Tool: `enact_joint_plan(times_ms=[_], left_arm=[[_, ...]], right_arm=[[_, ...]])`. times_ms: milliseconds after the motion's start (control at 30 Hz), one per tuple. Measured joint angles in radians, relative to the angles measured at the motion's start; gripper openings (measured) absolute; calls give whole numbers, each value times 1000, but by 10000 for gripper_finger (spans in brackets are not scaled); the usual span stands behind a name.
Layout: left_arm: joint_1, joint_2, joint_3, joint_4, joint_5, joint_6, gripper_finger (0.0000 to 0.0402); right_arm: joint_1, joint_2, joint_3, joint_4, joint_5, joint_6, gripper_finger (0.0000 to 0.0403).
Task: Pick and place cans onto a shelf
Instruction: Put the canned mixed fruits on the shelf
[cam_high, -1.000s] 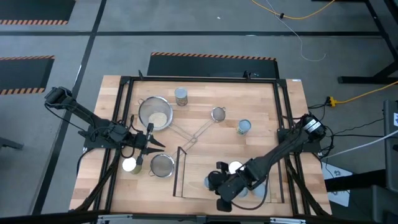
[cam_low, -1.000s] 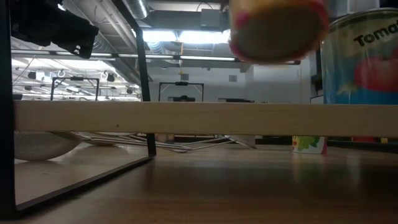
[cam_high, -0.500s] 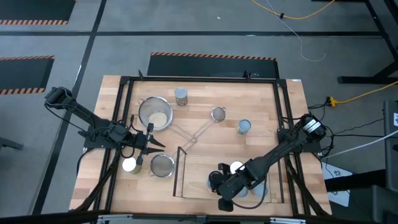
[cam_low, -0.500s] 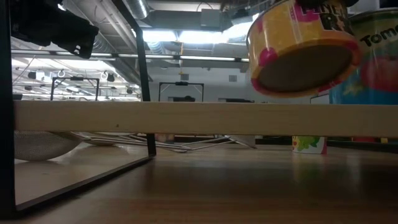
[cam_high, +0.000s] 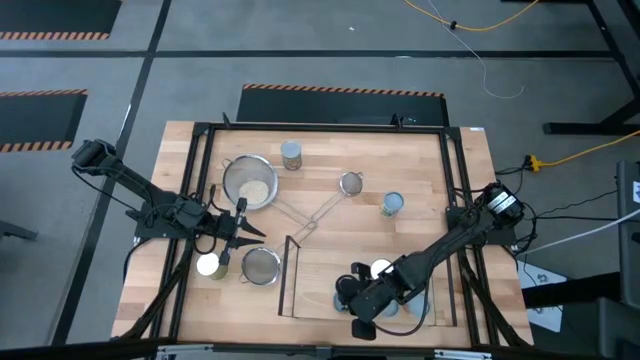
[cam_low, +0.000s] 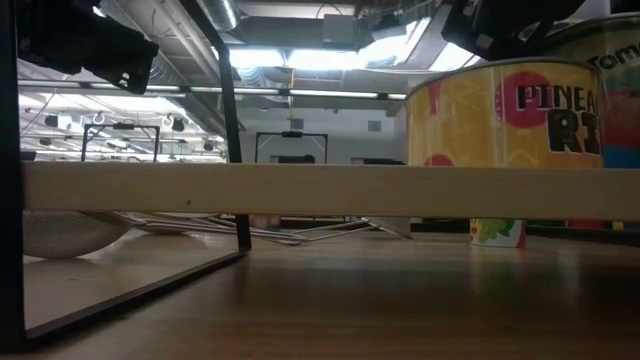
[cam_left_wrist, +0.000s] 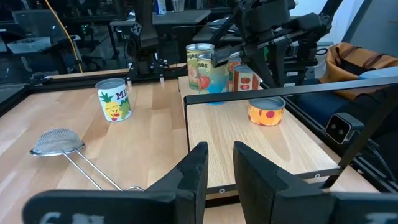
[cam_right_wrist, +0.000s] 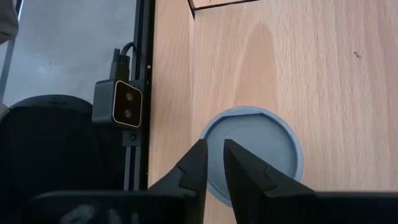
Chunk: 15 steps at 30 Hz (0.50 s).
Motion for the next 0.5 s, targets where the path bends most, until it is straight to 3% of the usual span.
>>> enact_joint_plan(times_ms=[333,500], left_arm=[[0,0,0,0,0,0,69],[0,0,0,0,0,0,69]], right_arm=[[0,0,9,-11,-2,-6,58],[0,0,82,-56,-52,-100,59]])
